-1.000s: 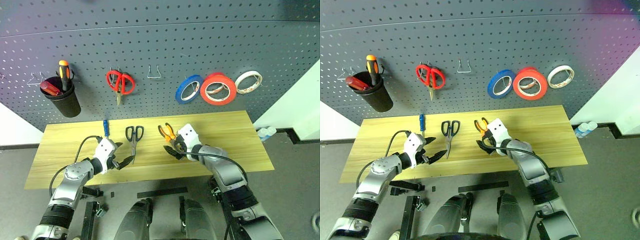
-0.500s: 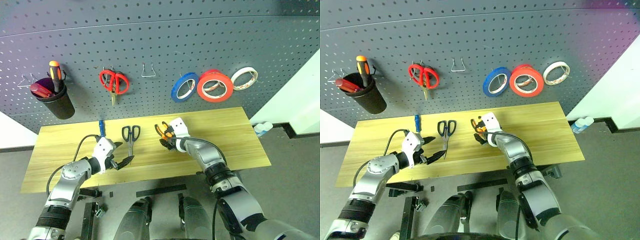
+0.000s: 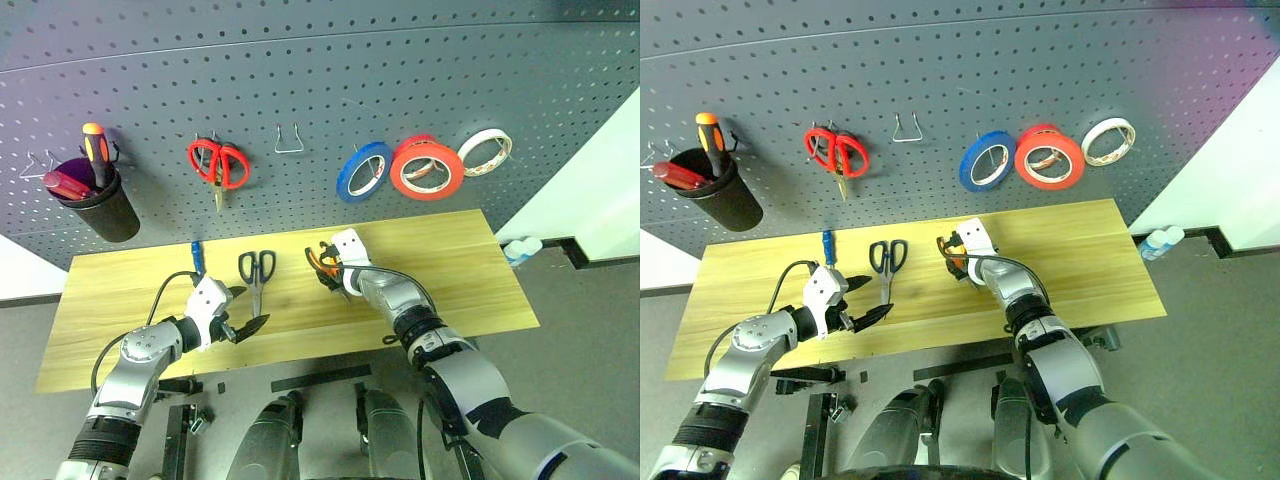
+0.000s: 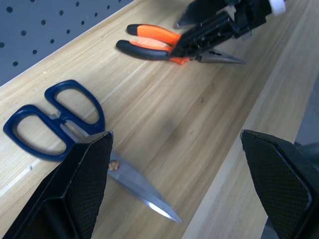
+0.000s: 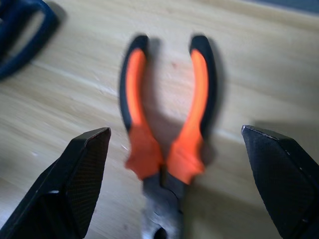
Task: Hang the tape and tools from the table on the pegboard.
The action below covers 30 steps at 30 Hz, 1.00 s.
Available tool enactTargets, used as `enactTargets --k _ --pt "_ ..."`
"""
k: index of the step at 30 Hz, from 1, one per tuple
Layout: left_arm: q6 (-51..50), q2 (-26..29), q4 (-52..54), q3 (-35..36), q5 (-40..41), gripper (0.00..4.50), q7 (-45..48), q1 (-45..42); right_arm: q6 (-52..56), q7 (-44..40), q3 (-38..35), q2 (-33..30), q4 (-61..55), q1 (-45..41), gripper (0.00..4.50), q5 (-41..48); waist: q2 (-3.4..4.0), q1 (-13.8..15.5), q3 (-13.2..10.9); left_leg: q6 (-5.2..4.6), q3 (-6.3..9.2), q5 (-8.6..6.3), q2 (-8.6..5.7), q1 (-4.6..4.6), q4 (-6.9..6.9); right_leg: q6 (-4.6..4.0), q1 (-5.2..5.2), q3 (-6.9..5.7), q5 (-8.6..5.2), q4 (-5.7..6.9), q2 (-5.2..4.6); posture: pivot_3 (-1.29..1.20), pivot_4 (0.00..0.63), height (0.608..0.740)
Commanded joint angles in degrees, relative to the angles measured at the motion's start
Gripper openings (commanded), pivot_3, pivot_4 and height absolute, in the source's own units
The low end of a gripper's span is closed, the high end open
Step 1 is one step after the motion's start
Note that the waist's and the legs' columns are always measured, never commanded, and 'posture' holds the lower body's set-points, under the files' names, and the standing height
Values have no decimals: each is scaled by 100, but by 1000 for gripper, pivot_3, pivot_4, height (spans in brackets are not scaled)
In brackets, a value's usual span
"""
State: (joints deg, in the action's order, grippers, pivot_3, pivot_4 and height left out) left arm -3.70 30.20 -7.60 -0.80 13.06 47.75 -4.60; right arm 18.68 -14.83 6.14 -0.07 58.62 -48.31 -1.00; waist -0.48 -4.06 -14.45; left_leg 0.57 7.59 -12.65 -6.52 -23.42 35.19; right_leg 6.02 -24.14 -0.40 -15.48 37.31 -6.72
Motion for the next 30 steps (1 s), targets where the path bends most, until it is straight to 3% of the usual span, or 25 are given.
enactTargets --k 1,15,30 --pt "-33 8 227 92 75 4289 1 86 -121 134 -98 88 224 -246 4372 -37 0 -2 -1 0 -1 0 1 0 -1 0 -1 1 0 0 1 -45 304 740" --pt "-107 -13 255 65 72 4289 11 85 56 209 -46 212 779 -686 4372 -276 4 1 -21 1 -4 1 2 -1 -6 0 -7 4 0 0 2 -48 301 740" --pt "-142 -77 289 38 50 4289 4 122 1012 537 -214 339 1109 -1098 4372 -310 5 3 -22 2 -6 1 2 -4 -9 0 -14 6 0 -1 1 -44 296 740"
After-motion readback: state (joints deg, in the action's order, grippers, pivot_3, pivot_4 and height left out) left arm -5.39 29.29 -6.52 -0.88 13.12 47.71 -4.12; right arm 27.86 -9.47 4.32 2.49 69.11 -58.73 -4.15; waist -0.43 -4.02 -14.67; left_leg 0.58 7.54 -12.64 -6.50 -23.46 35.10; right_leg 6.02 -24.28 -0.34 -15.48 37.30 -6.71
